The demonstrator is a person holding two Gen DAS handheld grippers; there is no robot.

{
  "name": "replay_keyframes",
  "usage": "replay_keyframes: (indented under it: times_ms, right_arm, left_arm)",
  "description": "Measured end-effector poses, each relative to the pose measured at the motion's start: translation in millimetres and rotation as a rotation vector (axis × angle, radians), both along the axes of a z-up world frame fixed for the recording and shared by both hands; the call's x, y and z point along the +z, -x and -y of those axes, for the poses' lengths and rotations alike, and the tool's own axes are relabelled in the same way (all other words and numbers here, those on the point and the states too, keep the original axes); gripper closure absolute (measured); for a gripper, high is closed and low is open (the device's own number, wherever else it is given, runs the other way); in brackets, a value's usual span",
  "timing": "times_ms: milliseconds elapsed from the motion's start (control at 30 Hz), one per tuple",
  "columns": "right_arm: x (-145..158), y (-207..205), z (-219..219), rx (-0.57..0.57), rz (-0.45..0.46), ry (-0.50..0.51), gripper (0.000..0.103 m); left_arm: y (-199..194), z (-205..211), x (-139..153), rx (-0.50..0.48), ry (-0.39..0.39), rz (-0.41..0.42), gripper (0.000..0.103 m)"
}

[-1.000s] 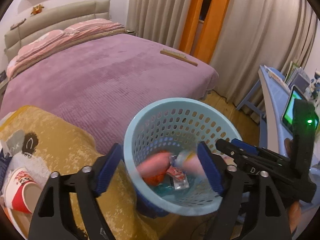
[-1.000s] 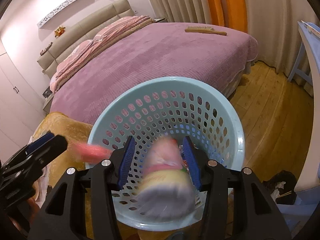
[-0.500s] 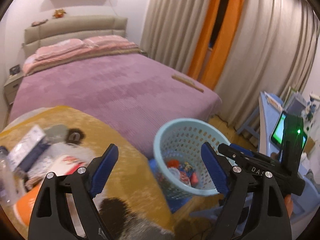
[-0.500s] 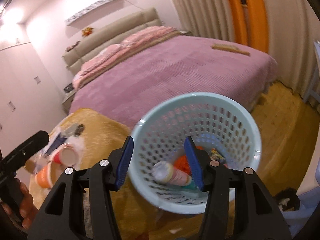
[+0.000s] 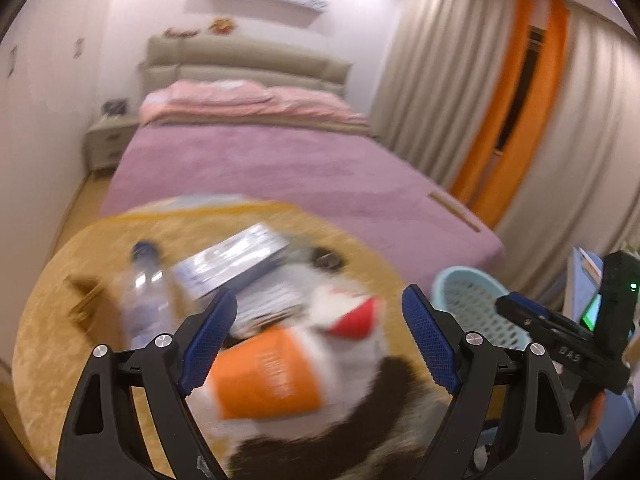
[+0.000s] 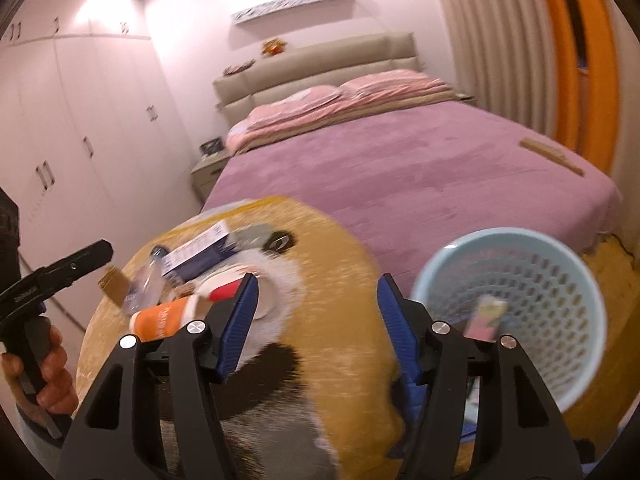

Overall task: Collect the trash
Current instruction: 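Grasp the orange soymilk cup with the left tool while the right grasps the panda cup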

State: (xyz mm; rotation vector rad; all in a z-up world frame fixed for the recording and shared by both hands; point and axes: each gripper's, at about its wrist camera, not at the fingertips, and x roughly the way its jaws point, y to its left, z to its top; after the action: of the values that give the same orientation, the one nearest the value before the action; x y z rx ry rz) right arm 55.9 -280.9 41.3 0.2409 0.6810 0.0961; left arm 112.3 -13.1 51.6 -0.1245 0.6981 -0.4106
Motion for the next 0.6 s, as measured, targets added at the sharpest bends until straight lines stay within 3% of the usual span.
replay_keyframes:
  times_ms: [100,300,500,600]
  right_arm:
    - [-11,-18,-28,0.047,-0.033,-0.001,0.045]
    - [-28,-49,-59,0.106,-0.088,0.038,0.045]
    - [-44,-80,-69,0.141,-0.138,0.044,0.039]
    - [-49,-90,-71,0.156,-0.156,0.036,0.039]
  left_arm:
    - [-11,-19,-21,0.028,-0.022,-0.054,0.020]
    - [-30,-34,-62,-0.004,-0.062,-0.147,0.020]
    - [-38,-26,-83,-0.107,-0.067,-0.220,0.020]
    - [-25,-20,-83,-0.219,-0.090,-0.236,0.020]
